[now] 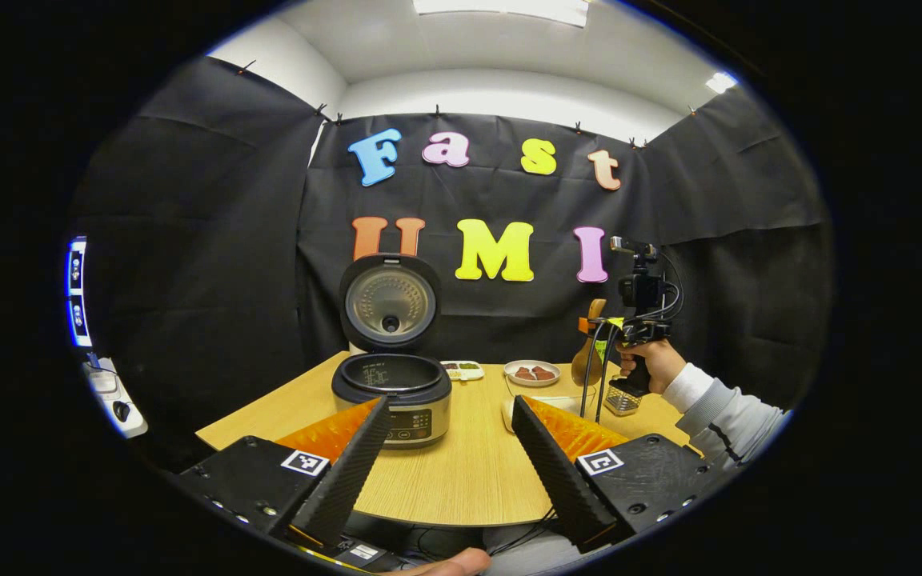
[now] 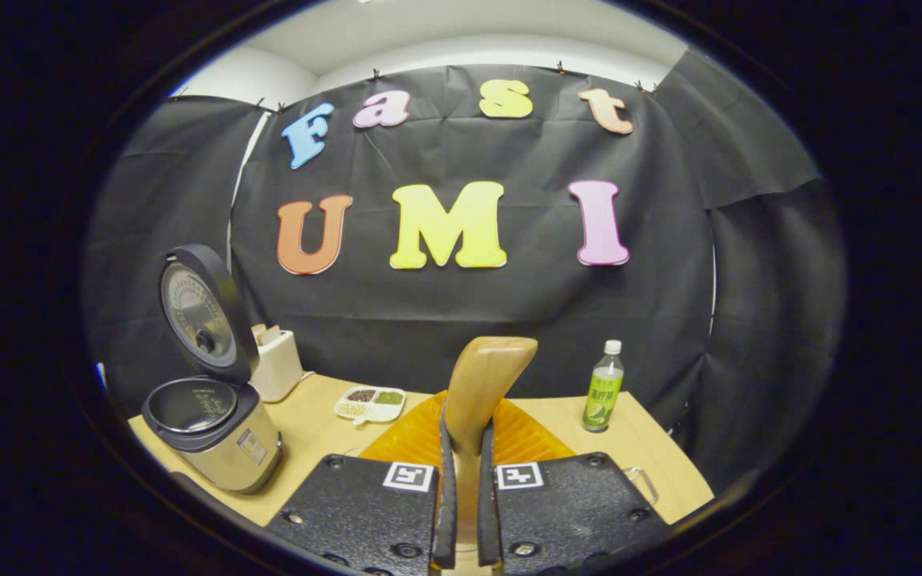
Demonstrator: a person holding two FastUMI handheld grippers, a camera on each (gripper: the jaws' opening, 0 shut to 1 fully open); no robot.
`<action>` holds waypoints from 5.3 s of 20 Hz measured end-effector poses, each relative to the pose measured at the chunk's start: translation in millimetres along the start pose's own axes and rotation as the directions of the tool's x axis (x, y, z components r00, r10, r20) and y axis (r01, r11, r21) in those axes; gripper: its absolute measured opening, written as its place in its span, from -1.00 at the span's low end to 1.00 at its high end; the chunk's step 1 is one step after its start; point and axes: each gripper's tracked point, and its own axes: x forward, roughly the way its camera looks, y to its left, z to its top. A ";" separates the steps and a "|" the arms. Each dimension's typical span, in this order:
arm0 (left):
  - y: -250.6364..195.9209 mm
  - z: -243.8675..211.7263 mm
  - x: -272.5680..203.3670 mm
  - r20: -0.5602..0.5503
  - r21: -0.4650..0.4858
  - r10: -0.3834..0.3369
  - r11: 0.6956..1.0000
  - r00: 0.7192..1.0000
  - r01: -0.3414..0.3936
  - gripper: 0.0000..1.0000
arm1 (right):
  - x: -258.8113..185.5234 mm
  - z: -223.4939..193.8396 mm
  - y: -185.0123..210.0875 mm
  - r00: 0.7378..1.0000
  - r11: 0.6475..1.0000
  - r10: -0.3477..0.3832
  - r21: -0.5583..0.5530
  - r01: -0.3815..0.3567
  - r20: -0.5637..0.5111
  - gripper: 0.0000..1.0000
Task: Close the left gripper, press the button to open the rice cooker; take a wooden spoon from the chopstick holder with the right hand, scoop a spoonful of rice and pour it into the rice cooker, then put the wooden spoon back into the chopstick holder.
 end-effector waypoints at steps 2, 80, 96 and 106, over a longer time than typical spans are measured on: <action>7.5 -3.1 0.2 -0.010 -0.008 0.016 1.000 1.000 -0.016 0.94 | 11.6 -16.3 15.7 0.999 1.000 0.026 -0.003 -0.026 -0.026 -0.70; 70.8 40.2 -74.2 0.095 0.025 0.098 0.995 0.991 -0.101 0.86 | -11.3 18.3 200.0 0.941 0.143 0.332 0.982 -0.125 0.072 -0.70; 93.2 24.0 -81.7 0.070 0.015 0.110 0.994 0.991 -0.111 0.89 | -7.0 36.4 284.1 0.964 0.743 0.267 0.637 -0.202 -0.006 -0.69; 96.4 10.6 -76.7 0.034 0.010 0.114 0.993 0.993 -0.114 0.88 | -20.9 40.1 327.0 0.963 0.924 0.266 0.275 -0.267 0.041 -0.72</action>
